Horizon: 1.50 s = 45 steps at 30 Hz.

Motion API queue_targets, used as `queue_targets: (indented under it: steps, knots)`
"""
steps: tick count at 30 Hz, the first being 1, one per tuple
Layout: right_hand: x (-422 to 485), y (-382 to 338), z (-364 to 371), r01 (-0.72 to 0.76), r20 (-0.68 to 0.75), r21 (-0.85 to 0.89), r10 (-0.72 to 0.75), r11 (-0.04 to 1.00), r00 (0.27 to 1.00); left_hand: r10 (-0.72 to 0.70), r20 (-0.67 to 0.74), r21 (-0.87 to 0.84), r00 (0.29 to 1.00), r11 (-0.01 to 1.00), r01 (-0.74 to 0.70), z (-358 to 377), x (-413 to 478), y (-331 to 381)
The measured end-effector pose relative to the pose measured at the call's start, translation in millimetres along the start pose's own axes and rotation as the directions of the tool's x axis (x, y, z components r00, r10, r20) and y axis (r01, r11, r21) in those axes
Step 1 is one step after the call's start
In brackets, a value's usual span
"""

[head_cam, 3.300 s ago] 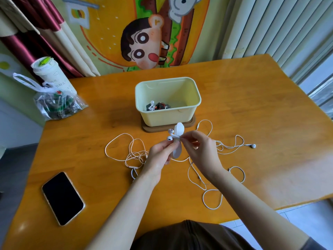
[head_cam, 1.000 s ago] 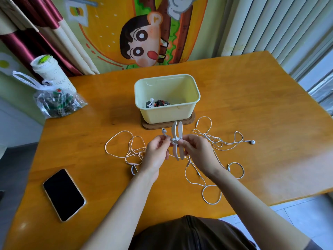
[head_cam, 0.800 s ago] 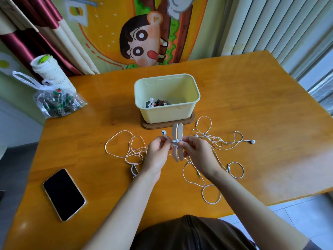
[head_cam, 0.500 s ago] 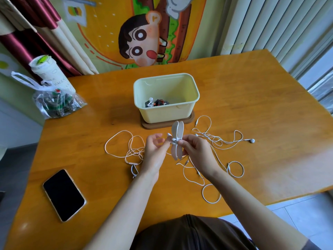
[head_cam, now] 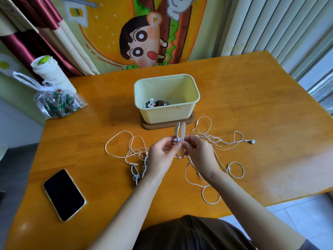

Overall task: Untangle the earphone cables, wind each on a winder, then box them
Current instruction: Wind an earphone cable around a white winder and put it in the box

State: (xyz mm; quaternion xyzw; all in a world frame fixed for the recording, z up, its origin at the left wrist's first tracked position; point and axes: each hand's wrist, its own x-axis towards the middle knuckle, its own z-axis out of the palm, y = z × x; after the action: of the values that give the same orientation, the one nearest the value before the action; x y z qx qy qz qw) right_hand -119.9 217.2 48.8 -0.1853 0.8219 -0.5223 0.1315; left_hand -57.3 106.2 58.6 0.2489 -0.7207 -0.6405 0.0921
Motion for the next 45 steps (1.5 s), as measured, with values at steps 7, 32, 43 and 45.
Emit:
queue_targets:
  steps: [7, 32, 43, 45]
  knots:
    - [-4, 1, -5, 0.062, 0.064, -0.150, -0.053, 0.987, 0.997, -0.052, 0.024, -0.035, 0.998, 0.998, 0.053, -5, 7, -9]
    - [32, -8, -37, 0.055, -0.020, -0.213, -0.061, 0.976, 0.998, -0.012, 0.237, -0.226, 0.971, 0.972, 0.067, -14, 8, -2]
    - [14, -8, -9, -0.105, 0.060, 0.119, 0.098, 0.987, 0.993, -0.102, 0.075, -0.509, 0.992, 0.851, 0.126, -11, 13, 3]
    - [13, -11, -6, -0.138, 0.089, 0.169, 0.124, 0.976, 0.988, -0.108, 0.071, -0.560, 0.992, 0.818, 0.129, -8, 12, 4]
